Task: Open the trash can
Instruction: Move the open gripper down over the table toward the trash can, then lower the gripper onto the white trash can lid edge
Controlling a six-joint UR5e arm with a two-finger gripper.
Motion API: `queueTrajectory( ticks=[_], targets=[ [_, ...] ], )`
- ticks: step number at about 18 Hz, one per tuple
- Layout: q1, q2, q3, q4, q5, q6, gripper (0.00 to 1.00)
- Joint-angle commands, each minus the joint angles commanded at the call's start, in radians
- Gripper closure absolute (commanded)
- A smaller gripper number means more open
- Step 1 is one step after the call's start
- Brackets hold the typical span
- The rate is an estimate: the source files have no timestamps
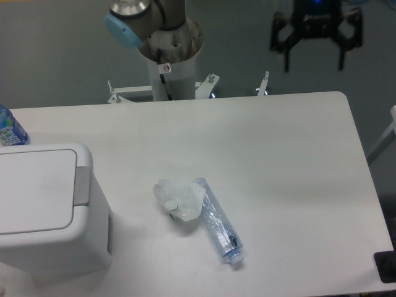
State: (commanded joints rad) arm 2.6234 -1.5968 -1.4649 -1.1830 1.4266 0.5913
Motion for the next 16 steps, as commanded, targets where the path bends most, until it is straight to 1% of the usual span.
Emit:
queueTrajectory(
  ticks=[2, 3, 5, 9, 12, 13, 16],
  targets=[
    [-0.063, -0.020, 0.009, 0.040, -0.002, -0.133, 0.00],
    [-0.098, -0.031, 0.014, 0.051, -0.003, -0.202, 0.00],
    [-0.164, -0.057, 0.017, 0.083, -0.003, -0.298, 0.00],
    [-0.252, -0.089, 0.018, 0.103, -0.005, -0.390, 0.00],
    [-0.315, -0.127, 0.018, 0.181, -0.005, -0.490, 0.00],
    [-0.324, -0.132, 0.018, 0.193, -0.005, -0.525, 0.00],
    [-0.361, -0.134, 0.012, 0.194, -0.005, -0.548, 0.00]
  ],
)
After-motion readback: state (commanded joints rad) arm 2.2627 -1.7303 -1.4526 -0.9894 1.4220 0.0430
